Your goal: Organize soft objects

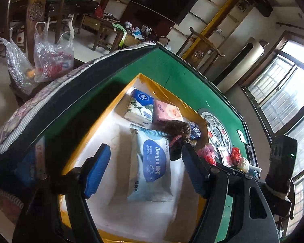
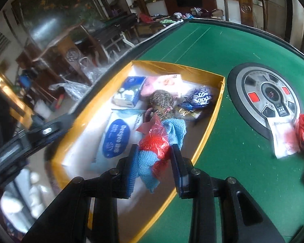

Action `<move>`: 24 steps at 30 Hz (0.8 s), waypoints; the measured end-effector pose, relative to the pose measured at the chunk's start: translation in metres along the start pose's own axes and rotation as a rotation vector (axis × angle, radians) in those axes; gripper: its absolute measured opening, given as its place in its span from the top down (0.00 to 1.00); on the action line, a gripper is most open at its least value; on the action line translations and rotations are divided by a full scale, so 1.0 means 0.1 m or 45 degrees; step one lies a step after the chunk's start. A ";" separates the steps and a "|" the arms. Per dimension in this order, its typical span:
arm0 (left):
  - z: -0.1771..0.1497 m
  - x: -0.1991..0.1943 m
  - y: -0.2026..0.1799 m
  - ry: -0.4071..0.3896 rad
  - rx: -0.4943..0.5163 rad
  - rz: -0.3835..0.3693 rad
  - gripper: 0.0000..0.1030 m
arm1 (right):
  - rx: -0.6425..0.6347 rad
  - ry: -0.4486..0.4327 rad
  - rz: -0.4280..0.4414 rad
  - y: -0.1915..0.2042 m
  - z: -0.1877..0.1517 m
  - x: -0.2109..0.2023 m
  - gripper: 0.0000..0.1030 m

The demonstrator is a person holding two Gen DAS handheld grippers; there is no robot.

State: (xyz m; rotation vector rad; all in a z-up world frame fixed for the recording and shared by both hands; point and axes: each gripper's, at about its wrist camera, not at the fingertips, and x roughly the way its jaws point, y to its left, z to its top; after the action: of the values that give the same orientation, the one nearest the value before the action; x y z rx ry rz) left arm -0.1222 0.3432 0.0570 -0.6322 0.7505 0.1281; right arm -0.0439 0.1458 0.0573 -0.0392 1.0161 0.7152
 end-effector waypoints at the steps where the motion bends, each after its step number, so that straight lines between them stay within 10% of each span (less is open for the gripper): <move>1: -0.01 -0.05 0.04 -0.014 -0.004 0.008 0.30 | 0.019 0.009 -0.007 -0.02 0.01 0.05 0.71; 15: -0.22 -0.19 0.14 0.007 -0.061 -0.027 0.30 | 0.204 -0.123 -0.011 -0.50 -0.13 -0.41 0.44; 24: -0.38 -0.25 -0.13 0.033 -0.009 -0.076 0.30 | 0.514 -0.279 -0.271 -1.96 -0.32 -1.15 0.44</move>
State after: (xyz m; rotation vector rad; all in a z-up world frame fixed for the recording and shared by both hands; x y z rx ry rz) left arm -0.1584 0.3135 0.0590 -0.6634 0.7556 0.0683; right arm 0.0049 -0.0777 0.0737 0.2729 0.9128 0.3040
